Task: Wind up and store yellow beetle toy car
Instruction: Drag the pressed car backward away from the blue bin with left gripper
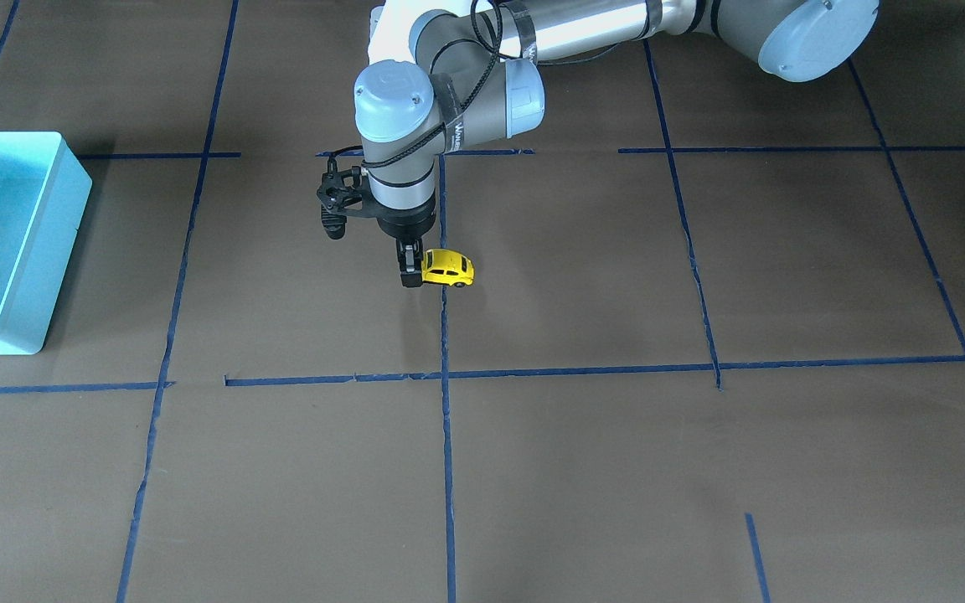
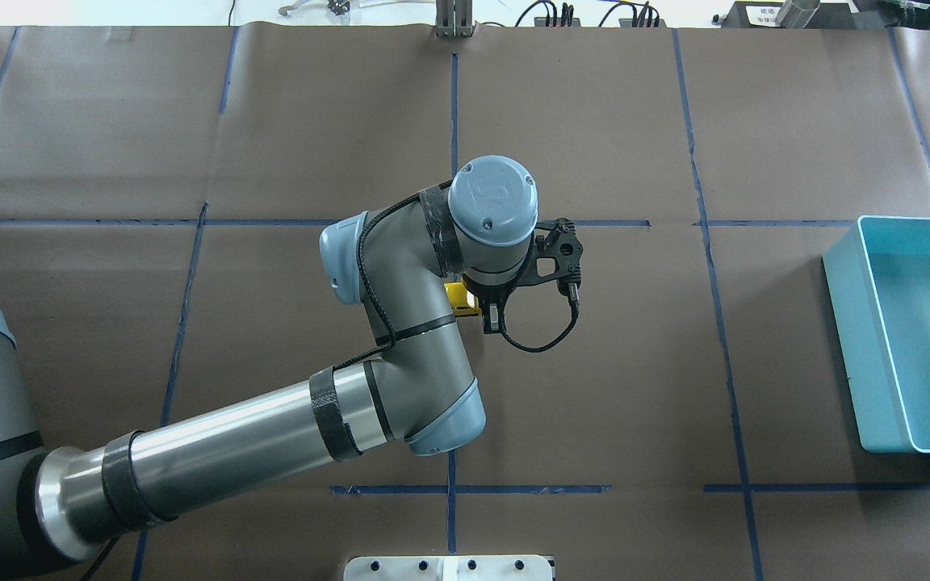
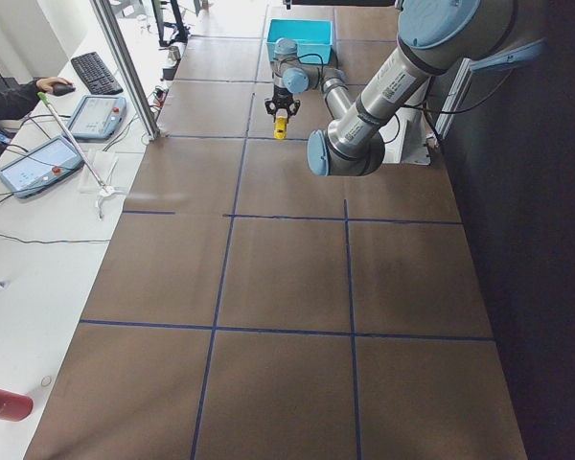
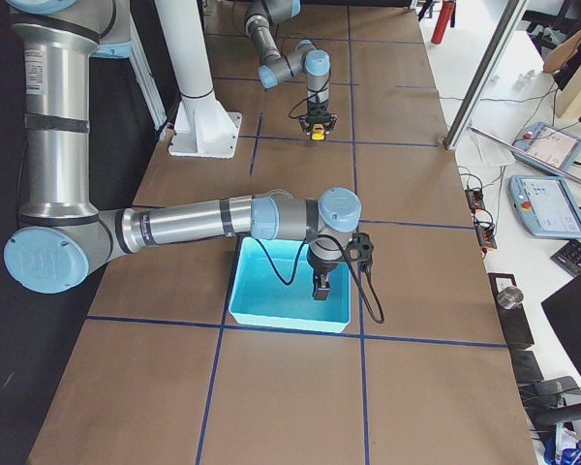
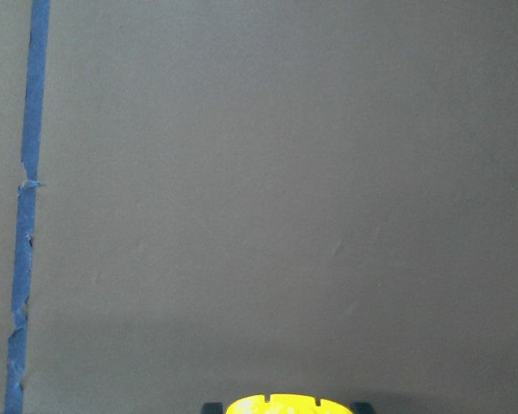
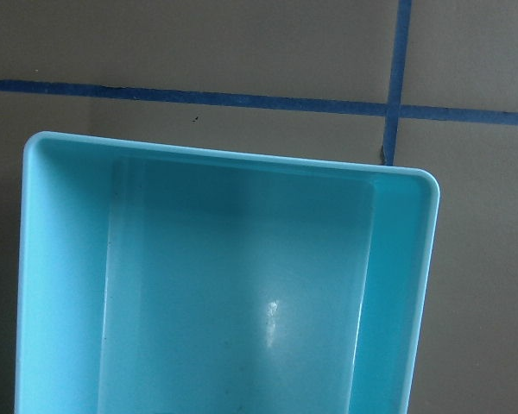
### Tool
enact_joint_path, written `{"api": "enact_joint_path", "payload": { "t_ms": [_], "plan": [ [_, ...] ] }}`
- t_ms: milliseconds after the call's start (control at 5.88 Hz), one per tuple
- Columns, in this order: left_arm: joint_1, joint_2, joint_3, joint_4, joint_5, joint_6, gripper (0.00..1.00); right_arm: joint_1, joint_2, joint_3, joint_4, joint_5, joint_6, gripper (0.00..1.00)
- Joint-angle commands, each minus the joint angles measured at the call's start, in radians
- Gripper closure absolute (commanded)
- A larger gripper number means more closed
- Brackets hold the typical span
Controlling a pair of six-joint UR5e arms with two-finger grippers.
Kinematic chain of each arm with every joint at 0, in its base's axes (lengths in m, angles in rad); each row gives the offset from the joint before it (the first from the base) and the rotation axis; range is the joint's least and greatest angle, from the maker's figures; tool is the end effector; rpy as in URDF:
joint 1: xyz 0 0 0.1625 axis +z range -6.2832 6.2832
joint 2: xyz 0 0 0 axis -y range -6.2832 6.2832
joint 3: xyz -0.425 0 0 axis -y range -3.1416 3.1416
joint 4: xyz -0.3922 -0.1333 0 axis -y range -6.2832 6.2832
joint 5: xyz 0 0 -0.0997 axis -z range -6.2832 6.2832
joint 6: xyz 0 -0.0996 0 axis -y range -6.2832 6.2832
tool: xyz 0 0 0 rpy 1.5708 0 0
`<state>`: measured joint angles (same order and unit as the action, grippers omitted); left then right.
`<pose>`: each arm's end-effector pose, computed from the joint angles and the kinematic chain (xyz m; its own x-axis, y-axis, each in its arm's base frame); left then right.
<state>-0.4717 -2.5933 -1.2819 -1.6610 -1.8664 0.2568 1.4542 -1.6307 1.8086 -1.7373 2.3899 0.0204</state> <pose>0.6578 -0.4526 0.1130 0.0826 0.9966 -0.0051 -0.6474 0.0575 0.7600 0.0065 -0.4649 0.5842 0.6795 -0.0674 0.7306 0.1025 0.9947 -0.0035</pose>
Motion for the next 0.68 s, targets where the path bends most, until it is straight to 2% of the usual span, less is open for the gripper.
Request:
{"api": "enact_joint_path", "payload": {
  "t_ms": [0,170,510],
  "plan": [
    [-0.001,0.002,0.019,-0.04,-0.056,-0.001,0.98,0.0,0.0,0.0,0.001,0.0,0.001,0.0],
    [-0.001,0.002,0.05,-0.09,-0.054,-0.002,0.98,0.0,0.0,0.0,0.001,0.0,0.001,0.0],
    [-0.001,0.004,0.061,-0.097,-0.054,-0.002,0.98,-0.002,0.0,-0.002,-0.001,0.0,0.0,0.0]
  ]
}}
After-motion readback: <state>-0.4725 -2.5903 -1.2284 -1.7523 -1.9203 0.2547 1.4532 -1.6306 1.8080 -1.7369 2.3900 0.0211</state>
